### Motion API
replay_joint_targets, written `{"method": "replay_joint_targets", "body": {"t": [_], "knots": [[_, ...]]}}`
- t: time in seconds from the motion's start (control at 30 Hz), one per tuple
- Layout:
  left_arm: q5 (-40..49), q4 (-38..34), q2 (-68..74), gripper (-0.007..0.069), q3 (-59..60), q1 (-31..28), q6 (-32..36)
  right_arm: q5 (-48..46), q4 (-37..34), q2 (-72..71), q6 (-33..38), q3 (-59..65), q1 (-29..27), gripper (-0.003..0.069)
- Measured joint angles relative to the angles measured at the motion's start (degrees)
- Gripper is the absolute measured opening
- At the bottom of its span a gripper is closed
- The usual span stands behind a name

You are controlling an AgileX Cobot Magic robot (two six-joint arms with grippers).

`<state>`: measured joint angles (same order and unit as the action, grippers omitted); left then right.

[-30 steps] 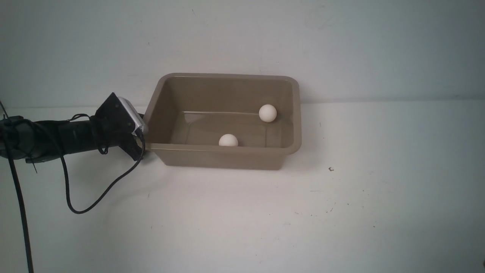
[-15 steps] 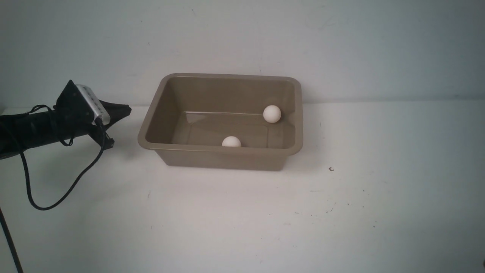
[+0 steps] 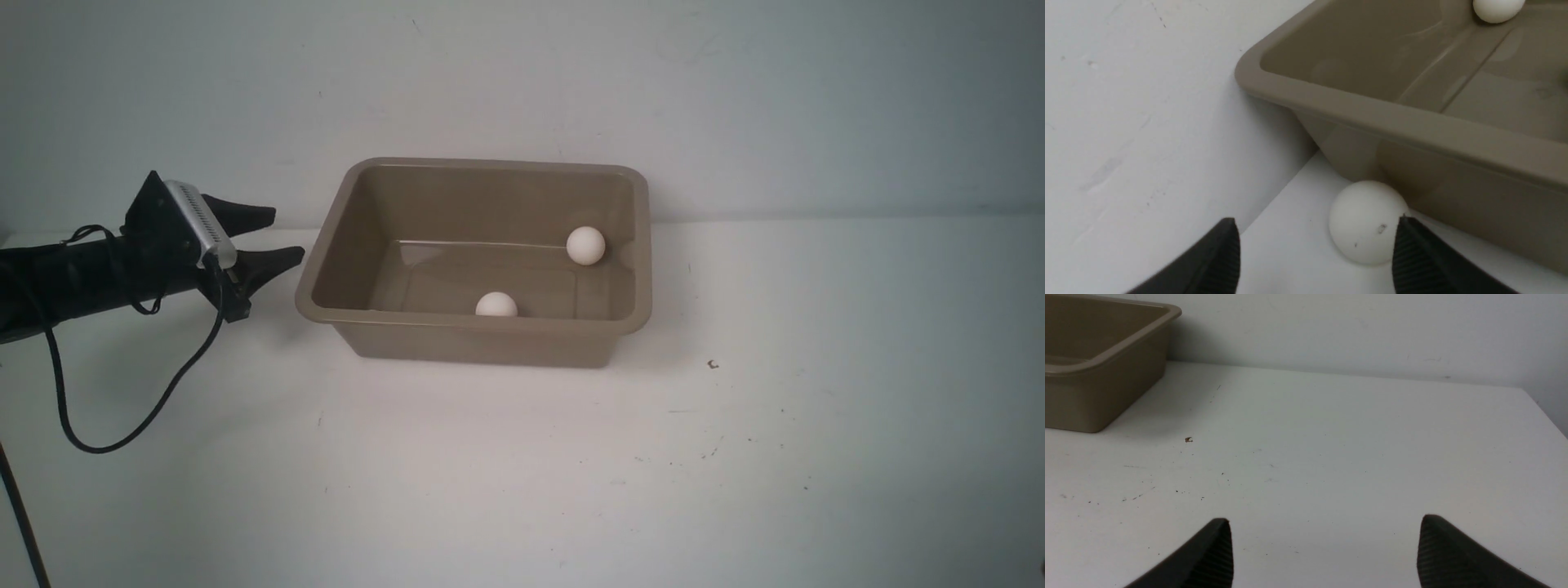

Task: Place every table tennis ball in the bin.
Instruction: Use the left arm to clamp the table tennis ball closest to it

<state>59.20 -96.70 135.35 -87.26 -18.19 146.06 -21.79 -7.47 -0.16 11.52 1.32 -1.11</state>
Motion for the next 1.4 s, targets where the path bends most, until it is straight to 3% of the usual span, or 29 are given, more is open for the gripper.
{"method": "replay_joint_targets", "body": {"t": [0.33, 1.0, 1.4], "knots": [[-9.7, -0.1, 0.0, 0.0482, 0.0, 4.3, -6.7, 0.0, 0.0, 0.0, 0.0, 0.0, 0.0, 0.0549], [-10.0, -0.1, 0.0, 0.0482, 0.0, 7.5, -7.3, 0.0, 0.0, 0.0, 0.0, 0.0, 0.0, 0.0549], [-17.5, -0.2, 0.1, 0.0482, -0.7, 10.3, -5.2, 0.0, 0.0, 0.0, 0.0, 0.0, 0.0, 0.0549]]}}
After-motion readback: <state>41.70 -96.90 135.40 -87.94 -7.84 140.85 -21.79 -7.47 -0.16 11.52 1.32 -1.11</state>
